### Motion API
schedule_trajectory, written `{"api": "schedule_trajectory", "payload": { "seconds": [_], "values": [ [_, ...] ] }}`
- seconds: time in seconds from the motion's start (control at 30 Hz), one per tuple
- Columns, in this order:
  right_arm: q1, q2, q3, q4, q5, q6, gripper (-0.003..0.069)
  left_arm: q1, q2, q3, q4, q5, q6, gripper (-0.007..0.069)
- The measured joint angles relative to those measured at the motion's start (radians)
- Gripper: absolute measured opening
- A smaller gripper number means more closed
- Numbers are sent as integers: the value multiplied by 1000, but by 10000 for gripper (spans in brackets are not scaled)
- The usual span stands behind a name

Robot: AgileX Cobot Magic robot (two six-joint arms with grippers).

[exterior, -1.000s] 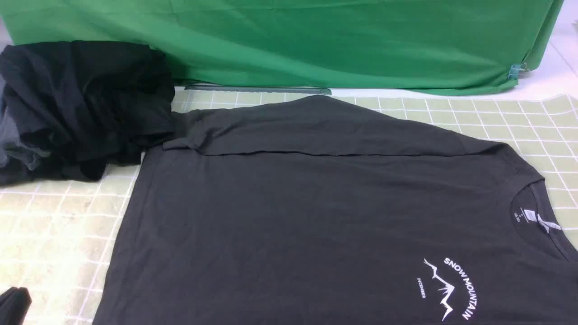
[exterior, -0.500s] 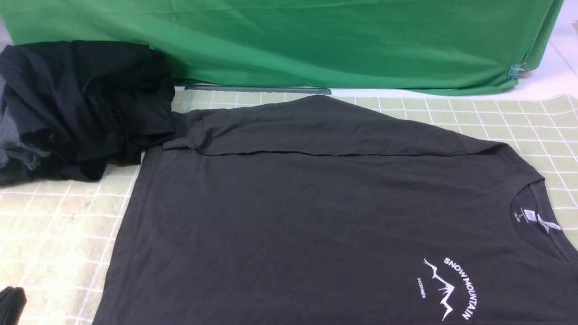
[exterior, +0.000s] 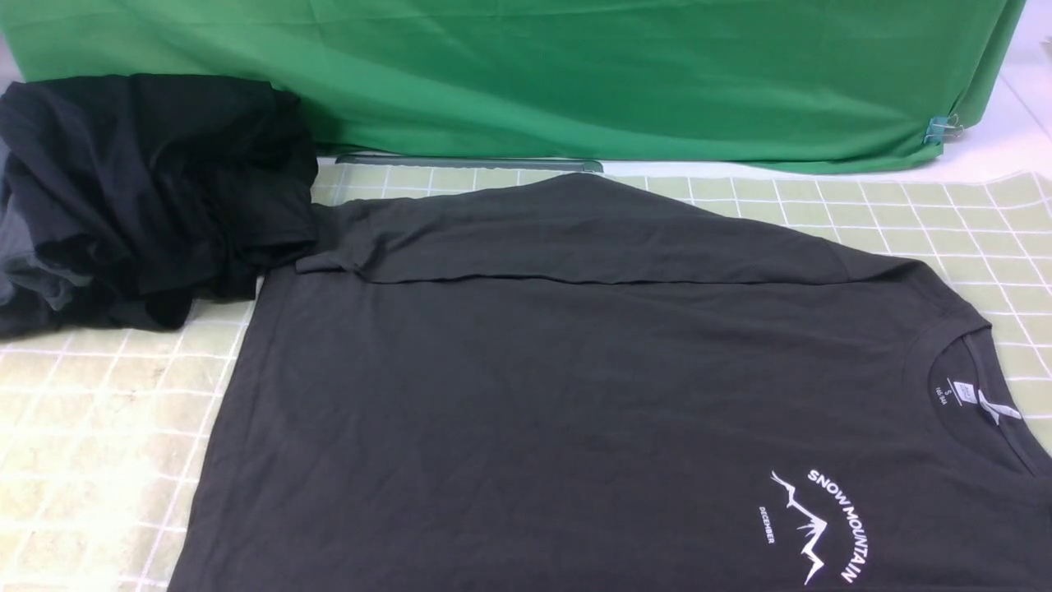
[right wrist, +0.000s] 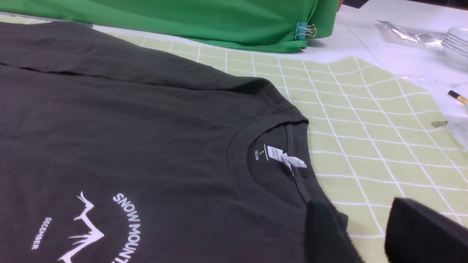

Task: Fold a long-sleeved shirt over a green coffee tablecloth.
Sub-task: 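Grasp the left edge of the dark T-shirt lying flat on the table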

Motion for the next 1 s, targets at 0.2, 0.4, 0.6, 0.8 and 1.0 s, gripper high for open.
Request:
{"api": "schedule_trajectory", "payload": {
  "seconds": [0.2, 0.4, 0.6, 0.8, 1.0],
  "values": [
    [0, 0, 0, 8, -29, 14, 242, 0, -3, -99, 65, -275, -151, 3],
    [0, 0, 0, 170, -303, 378, 242, 0, 216, -583, 297, 421, -177, 3],
    [0, 0, 0, 201, -491, 584, 242, 0, 571, -789, 303, 1080, -37, 3],
    [14, -1, -40, 142, -542, 692, 199, 0, 788, -705, -29, 1183, 353, 3],
    [169, 160, -478, -73, -34, 586, 27, 0, 909, -610, -90, 1210, 503, 3]
  ]
}}
